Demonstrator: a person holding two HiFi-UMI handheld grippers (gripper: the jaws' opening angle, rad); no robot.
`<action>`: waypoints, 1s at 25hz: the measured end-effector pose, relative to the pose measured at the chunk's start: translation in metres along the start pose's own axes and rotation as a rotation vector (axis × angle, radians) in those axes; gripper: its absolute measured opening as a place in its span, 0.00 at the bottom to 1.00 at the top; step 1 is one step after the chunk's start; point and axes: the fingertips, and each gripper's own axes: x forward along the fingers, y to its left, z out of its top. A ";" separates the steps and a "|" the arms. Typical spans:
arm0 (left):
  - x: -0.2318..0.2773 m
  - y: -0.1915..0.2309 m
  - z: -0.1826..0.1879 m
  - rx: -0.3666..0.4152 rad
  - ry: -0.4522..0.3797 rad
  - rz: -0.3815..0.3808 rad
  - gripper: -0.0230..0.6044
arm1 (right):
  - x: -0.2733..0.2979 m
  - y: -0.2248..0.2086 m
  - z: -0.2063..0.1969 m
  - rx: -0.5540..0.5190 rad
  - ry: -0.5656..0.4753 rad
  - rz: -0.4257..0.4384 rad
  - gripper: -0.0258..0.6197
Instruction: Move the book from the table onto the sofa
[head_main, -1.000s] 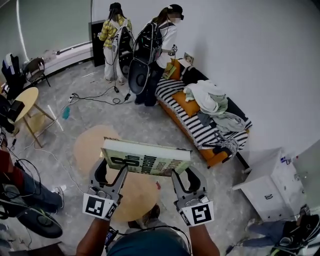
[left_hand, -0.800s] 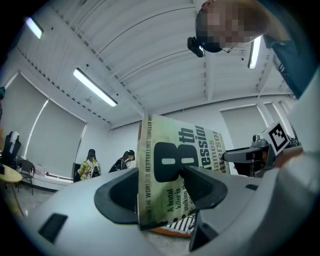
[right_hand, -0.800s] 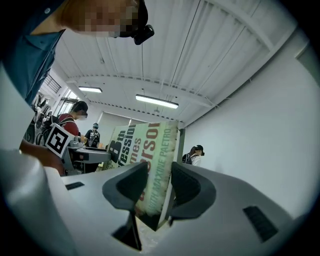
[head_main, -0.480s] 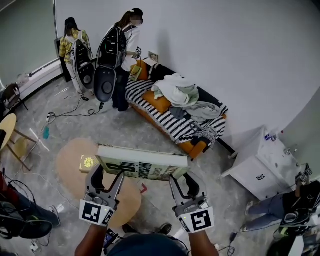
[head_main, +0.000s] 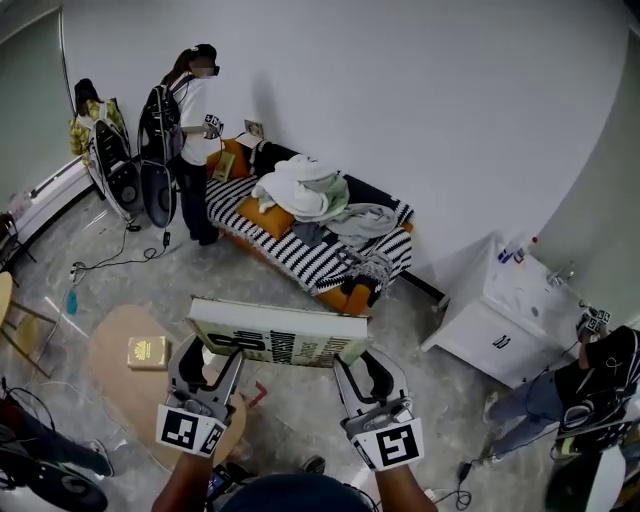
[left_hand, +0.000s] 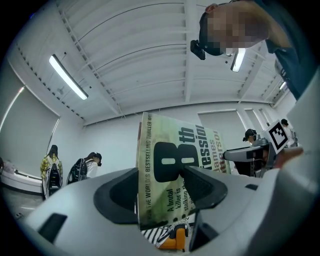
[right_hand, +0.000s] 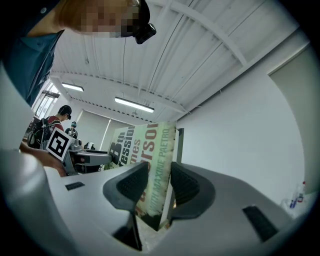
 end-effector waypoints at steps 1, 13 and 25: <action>0.007 -0.011 -0.002 0.001 -0.004 -0.010 0.46 | -0.007 -0.011 -0.002 -0.007 -0.004 -0.009 0.27; 0.097 -0.093 -0.014 0.002 0.008 -0.118 0.46 | -0.047 -0.121 -0.013 -0.050 -0.004 -0.102 0.27; 0.211 -0.076 -0.043 -0.019 0.058 -0.250 0.46 | 0.012 -0.194 -0.033 -0.043 0.057 -0.201 0.27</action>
